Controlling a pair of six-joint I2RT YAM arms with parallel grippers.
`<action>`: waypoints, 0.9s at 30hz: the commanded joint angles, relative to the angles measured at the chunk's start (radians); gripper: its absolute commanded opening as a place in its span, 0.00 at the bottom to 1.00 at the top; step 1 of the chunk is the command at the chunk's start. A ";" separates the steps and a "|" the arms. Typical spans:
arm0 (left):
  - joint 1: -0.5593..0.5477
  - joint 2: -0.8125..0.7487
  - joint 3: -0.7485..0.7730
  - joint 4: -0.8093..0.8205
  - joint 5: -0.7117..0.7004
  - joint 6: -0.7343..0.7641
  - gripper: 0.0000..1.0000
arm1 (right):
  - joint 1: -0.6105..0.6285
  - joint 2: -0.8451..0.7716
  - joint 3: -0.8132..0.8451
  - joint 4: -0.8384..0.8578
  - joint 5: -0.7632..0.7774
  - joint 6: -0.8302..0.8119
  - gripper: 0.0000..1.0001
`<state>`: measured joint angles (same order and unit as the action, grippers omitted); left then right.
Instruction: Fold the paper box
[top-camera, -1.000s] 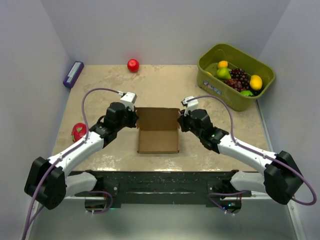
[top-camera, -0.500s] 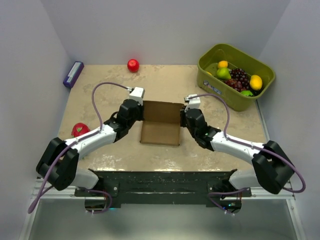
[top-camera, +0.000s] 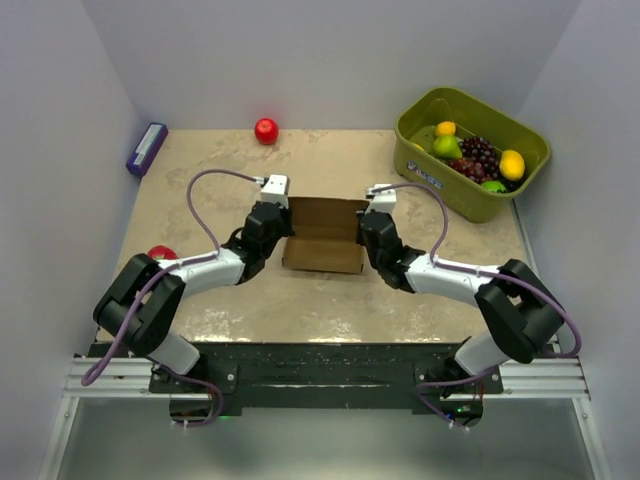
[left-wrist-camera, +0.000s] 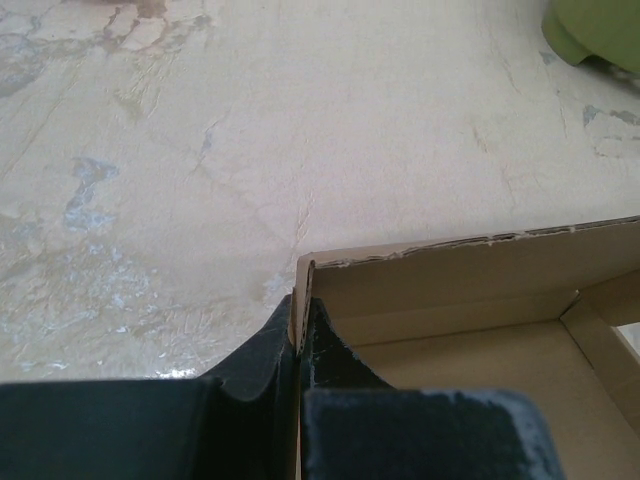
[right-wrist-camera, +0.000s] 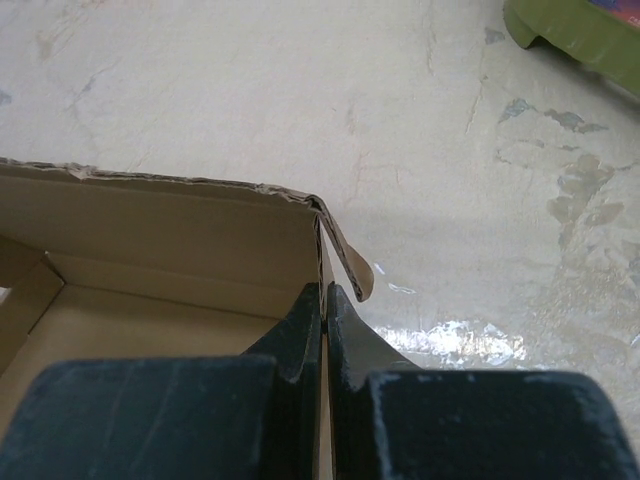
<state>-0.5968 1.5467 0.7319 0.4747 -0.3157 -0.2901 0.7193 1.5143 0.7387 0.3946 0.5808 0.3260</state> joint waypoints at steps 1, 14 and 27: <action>-0.027 0.016 -0.048 0.087 0.059 -0.066 0.00 | 0.017 -0.012 -0.025 0.096 -0.039 0.061 0.00; -0.057 -0.013 -0.150 0.117 0.035 -0.090 0.00 | 0.031 -0.071 -0.134 0.092 -0.013 0.151 0.00; -0.084 -0.023 -0.245 0.151 0.047 -0.156 0.00 | 0.066 -0.066 -0.209 0.072 0.027 0.284 0.00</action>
<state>-0.6453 1.5093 0.5529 0.7189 -0.3309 -0.3611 0.7521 1.4437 0.5789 0.5388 0.6258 0.5060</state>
